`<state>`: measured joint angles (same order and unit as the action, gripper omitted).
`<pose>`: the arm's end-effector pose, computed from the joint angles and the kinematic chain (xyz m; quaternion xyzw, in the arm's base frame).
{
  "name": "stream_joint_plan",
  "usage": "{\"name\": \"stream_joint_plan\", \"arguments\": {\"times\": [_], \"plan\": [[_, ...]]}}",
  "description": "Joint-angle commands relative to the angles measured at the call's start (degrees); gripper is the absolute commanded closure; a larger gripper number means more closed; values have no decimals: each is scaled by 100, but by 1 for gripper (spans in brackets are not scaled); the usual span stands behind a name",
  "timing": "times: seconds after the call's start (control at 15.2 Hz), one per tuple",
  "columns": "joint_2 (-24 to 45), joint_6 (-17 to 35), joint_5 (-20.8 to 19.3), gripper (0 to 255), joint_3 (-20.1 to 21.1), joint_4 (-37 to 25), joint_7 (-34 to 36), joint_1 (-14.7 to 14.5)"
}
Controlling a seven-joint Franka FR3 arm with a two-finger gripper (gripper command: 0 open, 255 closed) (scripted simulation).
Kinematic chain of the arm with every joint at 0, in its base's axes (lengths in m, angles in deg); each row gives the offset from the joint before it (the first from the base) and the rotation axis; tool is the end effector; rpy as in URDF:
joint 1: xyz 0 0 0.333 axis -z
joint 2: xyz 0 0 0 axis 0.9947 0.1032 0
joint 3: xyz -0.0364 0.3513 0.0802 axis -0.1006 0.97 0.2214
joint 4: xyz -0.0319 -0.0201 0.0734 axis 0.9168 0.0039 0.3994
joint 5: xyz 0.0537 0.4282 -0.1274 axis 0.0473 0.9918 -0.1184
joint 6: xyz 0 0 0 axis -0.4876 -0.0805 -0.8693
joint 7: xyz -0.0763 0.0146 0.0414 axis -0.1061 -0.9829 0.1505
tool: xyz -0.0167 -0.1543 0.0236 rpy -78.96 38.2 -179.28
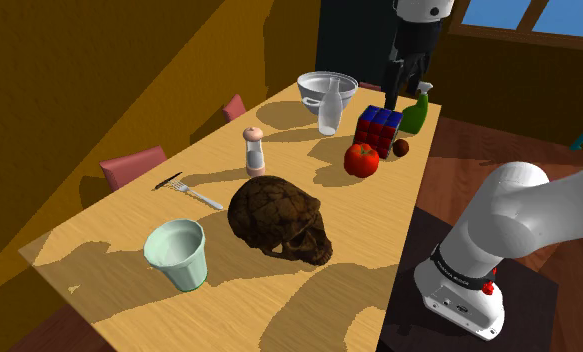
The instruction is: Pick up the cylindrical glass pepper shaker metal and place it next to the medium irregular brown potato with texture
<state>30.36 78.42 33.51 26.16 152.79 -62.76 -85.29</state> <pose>0.3065 0.0093 0.6053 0.9985 -0.0201 -0.0169 0.0474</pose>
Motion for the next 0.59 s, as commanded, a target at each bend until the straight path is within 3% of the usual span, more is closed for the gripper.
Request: {"name": "stream_joint_plan", "arguments": {"times": [0.0, 0.53], "plan": [[0, 0, 0, 0, 0, 0, 0, 0], [1361, 1358, 95, 0, 105, -163, 110, -57]]}}
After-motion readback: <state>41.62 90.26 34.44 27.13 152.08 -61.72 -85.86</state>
